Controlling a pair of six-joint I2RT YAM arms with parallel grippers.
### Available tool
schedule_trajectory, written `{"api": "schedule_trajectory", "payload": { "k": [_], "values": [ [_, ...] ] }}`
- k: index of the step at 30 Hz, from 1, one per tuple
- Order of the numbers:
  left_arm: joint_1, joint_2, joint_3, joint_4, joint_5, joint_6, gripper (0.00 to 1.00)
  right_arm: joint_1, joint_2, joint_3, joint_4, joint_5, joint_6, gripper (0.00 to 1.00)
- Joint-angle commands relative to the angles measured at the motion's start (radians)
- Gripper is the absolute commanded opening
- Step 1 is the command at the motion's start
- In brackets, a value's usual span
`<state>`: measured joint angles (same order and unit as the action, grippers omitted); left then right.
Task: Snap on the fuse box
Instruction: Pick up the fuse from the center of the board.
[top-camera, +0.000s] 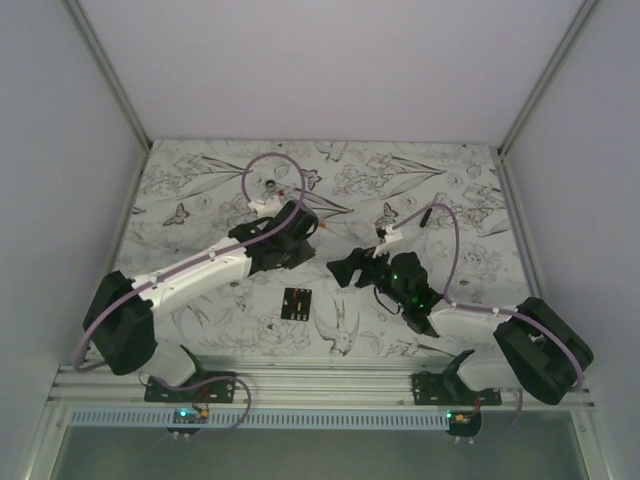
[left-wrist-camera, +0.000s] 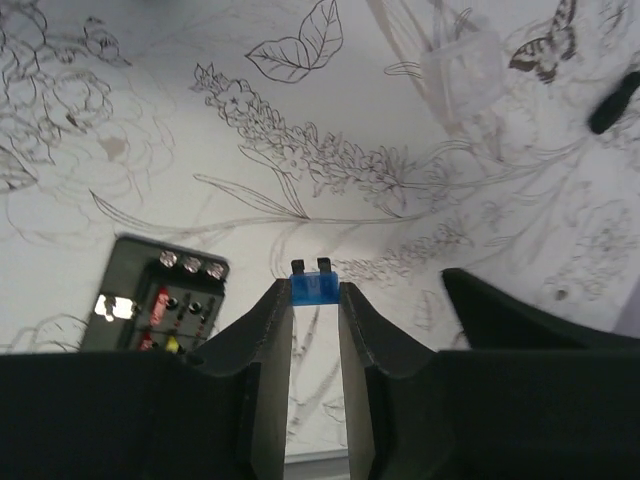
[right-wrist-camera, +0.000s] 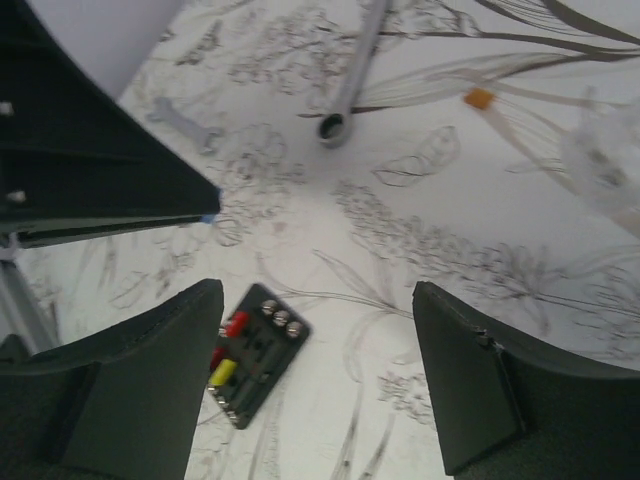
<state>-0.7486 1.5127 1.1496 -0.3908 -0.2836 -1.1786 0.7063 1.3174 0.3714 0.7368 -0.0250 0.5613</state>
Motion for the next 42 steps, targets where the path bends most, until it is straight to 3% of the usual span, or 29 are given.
{"api": "schedule_trajectory", "payload": {
  "k": [1,7,18,42],
  "values": [
    [-0.014,-0.069,-0.052,-0.005,-0.044,-0.229,0.16,0.077,-0.003,-0.025,0.233,0.061,-0.029,0.8],
    [-0.038,-0.165,-0.094,-0.005,-0.071,-0.381,0.13,0.153,0.027,-0.031,0.361,0.139,-0.053,0.71],
    [-0.068,-0.232,-0.123,-0.004,-0.101,-0.463,0.13,0.215,0.131,0.018,0.507,0.163,-0.021,0.53],
    [-0.071,-0.225,-0.107,-0.001,-0.017,-0.517,0.12,0.228,0.232,0.052,0.586,0.172,-0.01,0.39]
  ]
}}
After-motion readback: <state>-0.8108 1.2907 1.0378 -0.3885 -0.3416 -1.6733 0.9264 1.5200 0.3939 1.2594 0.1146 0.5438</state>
